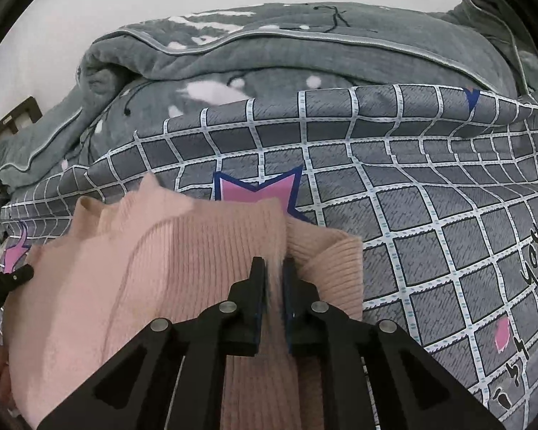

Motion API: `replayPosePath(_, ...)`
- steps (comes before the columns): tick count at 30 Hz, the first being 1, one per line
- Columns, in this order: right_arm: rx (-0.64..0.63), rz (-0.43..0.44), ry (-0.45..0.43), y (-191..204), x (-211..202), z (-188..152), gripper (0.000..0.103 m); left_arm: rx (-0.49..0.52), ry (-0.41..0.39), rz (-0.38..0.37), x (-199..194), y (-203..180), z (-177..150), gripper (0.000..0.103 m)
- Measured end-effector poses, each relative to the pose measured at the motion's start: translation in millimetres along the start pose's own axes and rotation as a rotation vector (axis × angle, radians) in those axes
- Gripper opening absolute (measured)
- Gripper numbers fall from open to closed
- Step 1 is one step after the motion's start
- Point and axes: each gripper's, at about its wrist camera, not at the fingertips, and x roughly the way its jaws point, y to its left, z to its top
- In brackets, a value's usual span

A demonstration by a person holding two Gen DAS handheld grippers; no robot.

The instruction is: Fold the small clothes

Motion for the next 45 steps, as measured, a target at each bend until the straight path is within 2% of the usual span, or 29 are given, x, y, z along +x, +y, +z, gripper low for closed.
replayPosePath(3, -0.008, 0.006, -0.007, 0, -3, -2, 0.017, 0.034, -0.006, 0.025, -2, -4, 1, 0.014)
replayPosePath(5, -0.020, 0.013, -0.018, 3, -6, -2, 0.029, 0.051, -0.009, 0.033, -3, -5, 2, 0.017)
replayPosePath(8, -0.038, 0.032, -0.041, 6, -12, -3, 0.039, 0.070, -0.013, 0.045, -1, -9, 4, 0.020)
replayPosePath(11, -0.038, 0.043, -0.055, 7, -20, -3, 0.043, 0.095, -0.023, 0.070, -3, -15, 4, 0.022)
replayPosePath(14, -0.043, 0.023, -0.070, 8, -31, -5, 0.047, 0.109, -0.044, 0.078, -7, -19, 3, 0.031)
replayPosePath(17, -0.072, -0.005, -0.082, 11, -47, -10, 0.049, 0.116, -0.074, 0.082, -15, -22, 3, 0.046)
replayPosePath(19, -0.085, -0.005, -0.089, 11, -57, -15, 0.054, 0.132, -0.093, 0.070, -22, -24, 1, 0.060)
replayPosePath(25, -0.106, -0.005, -0.094, 8, -88, -38, 0.056, 0.175, -0.134, 0.064, -37, -29, 2, 0.064)
replayPosePath(32, -0.084, -0.041, -0.106, -2, -112, -67, 0.056, 0.093, -0.099, -0.021, -51, -9, -4, 0.066)
replayPosePath(35, -0.031, -0.005, -0.121, -10, -120, -71, 0.056, 0.079, -0.071, -0.057, -55, 0, -15, 0.070)
replayPosePath(37, -0.014, 0.034, -0.107, -13, -121, -73, 0.057, 0.084, -0.050, -0.060, -59, 5, -22, 0.070)
replayPosePath(40, -0.007, 0.045, -0.079, -13, -116, -76, 0.060, 0.080, -0.024, -0.079, -67, 17, -34, 0.072)
replayPosePath(45, 0.021, 0.084, -0.005, -15, -103, -87, 0.061, -0.025, 0.057, -0.191, -77, 48, -66, 0.074)
